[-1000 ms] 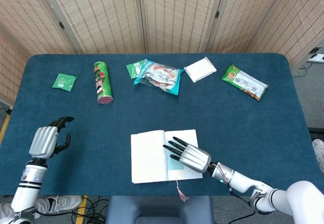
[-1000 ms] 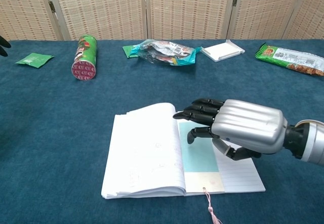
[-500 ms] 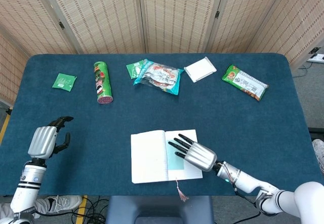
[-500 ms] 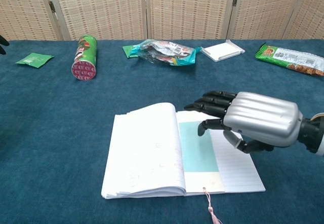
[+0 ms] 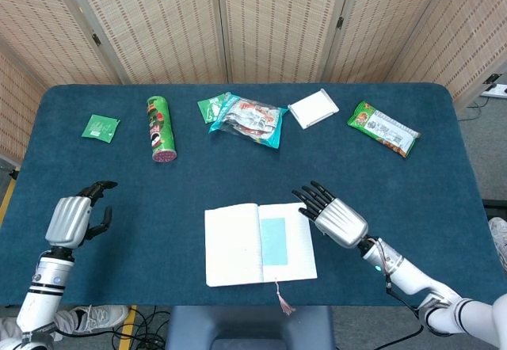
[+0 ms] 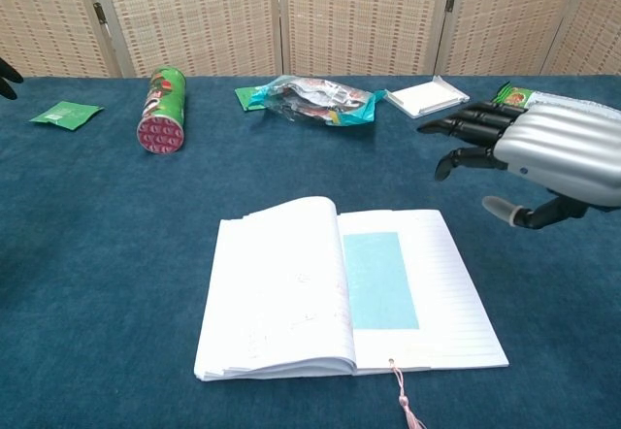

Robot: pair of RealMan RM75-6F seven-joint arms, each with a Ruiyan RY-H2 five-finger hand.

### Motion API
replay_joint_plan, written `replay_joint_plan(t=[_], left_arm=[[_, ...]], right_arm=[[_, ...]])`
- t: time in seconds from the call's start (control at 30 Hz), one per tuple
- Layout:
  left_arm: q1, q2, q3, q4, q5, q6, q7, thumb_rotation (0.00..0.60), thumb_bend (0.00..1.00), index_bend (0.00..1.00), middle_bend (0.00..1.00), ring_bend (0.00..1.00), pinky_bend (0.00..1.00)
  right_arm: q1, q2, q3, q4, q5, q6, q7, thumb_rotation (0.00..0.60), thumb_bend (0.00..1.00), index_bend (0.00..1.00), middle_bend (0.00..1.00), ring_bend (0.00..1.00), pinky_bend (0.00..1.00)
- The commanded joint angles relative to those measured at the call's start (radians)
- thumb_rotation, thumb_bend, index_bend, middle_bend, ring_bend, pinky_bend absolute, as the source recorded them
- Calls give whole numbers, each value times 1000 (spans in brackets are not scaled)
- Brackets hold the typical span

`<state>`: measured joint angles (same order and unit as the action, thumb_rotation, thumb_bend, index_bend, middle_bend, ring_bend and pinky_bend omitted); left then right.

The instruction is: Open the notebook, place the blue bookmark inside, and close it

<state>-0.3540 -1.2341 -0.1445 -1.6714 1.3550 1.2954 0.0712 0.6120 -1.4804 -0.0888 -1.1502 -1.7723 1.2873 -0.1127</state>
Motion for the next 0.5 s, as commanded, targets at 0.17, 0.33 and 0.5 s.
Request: replay_joint_plan(t=[0.17,0.33,0.5], left_arm=[[-36,-9,48,81,165,-5,-74,600,438,251,293,361,654],[-61,-14,78,125,260,-3,-110,600,271,230,288,349,593],[-113,-46,124,197,405,-1,-142,600,205,201,278,329,570]], right_arm=[[-49,108,29,-109,39,48,-49,600,291,238,0,0,0],[-77,147,36,-142,48,79,-63,600,268,231,0,0,0],[-126,198,55,-188,70,137,-76,600,268,222,0,0,0]])
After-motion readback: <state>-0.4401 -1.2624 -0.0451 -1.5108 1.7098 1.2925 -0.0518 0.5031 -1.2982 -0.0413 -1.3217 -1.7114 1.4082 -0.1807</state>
